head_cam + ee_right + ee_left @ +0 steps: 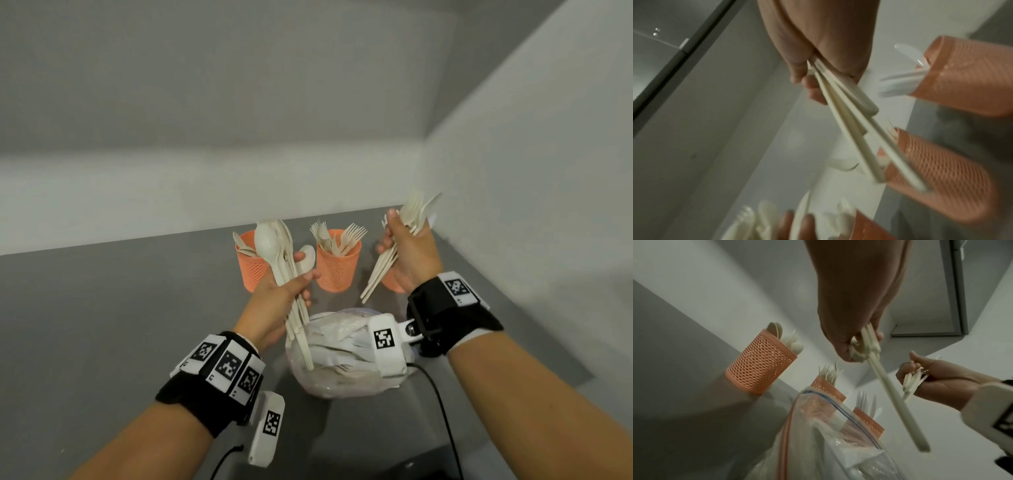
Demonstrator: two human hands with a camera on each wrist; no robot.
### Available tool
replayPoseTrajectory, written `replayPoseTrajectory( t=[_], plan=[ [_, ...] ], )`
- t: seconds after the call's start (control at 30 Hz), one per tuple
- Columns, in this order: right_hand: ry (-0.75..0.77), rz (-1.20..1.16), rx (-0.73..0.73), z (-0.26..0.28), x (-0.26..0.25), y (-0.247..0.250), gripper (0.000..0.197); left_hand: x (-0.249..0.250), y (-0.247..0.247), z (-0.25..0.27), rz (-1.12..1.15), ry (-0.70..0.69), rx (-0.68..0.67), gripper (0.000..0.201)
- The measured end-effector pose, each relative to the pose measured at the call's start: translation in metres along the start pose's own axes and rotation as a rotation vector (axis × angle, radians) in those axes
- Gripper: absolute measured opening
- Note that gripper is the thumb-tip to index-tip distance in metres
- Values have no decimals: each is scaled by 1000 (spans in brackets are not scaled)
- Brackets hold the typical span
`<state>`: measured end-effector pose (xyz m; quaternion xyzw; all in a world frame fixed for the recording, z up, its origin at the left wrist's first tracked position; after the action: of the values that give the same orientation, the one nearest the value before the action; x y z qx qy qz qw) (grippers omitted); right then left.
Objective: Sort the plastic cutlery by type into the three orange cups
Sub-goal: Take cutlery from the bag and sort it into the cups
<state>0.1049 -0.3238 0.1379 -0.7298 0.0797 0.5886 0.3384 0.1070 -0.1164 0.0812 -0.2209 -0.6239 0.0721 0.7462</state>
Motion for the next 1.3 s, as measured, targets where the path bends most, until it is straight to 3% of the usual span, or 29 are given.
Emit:
replayPoseTrajectory(
  t=[0.17, 0.3, 0.37, 0.47, 0.57, 0.67, 0.77, 0.87, 0.97, 1.03, 1.1, 1.17, 1.23, 1.3],
  plan=[
    [232, 212, 95, -33, -26, -10, 11, 6, -8, -16, -12, -54, -1, 33],
    [289, 247, 40, -57, -16, -38, 11, 9, -3, -32, -16, -82, 52, 30],
    [266, 275, -22, -68, 3, -50, 5, 10, 1, -39, -13, -93, 79, 30],
    [158, 335, -163, -77, 43, -63, 25, 15, 7, -50, -13, -131, 117, 31],
    [121, 372, -250, -81, 69, -65, 27, 19, 8, -57, -19, -150, 124, 31],
    [224, 520, -282, -84, 73, -65, 3, 17, 8, -63, -10, -151, 131, 31],
    [205, 732, -426, -76, 92, -73, 22, 14, 8, -68, 10, -146, 137, 33],
    [341, 751, -472, -70, 75, -83, 24, 14, 7, -70, 12, -149, 129, 34],
    [470, 812, -725, -47, 63, -111, 39, 15, 5, -73, 37, -155, 127, 33],
    [517, 915, -833, -34, 69, -122, 34, 16, 2, -73, 53, -159, 117, 32],
    [538, 841, -770, -35, 58, -122, 19, 18, -1, -73, 37, -159, 106, 27],
    [545, 742, -569, -52, 39, -107, 12, 19, -4, -71, -38, -155, 85, 20],
    [596, 746, -386, -66, 23, -89, 16, 19, -6, -69, -68, -145, 59, 34],
    [680, 910, -356, -68, 23, -87, 22, 19, -9, -67, -35, -131, 31, 40]
  ],
)
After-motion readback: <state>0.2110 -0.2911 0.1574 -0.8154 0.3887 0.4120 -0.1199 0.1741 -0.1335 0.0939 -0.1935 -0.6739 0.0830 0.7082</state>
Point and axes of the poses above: each hand's wrist, its own z-axis away from the middle knuckle, its own y-axis out of the back of the hand, x = y × z, the point moved 10 cm from there along -z, towards the middle knuckle, and after that the axes turned 7 degrees about x, right-handed, at the moved point
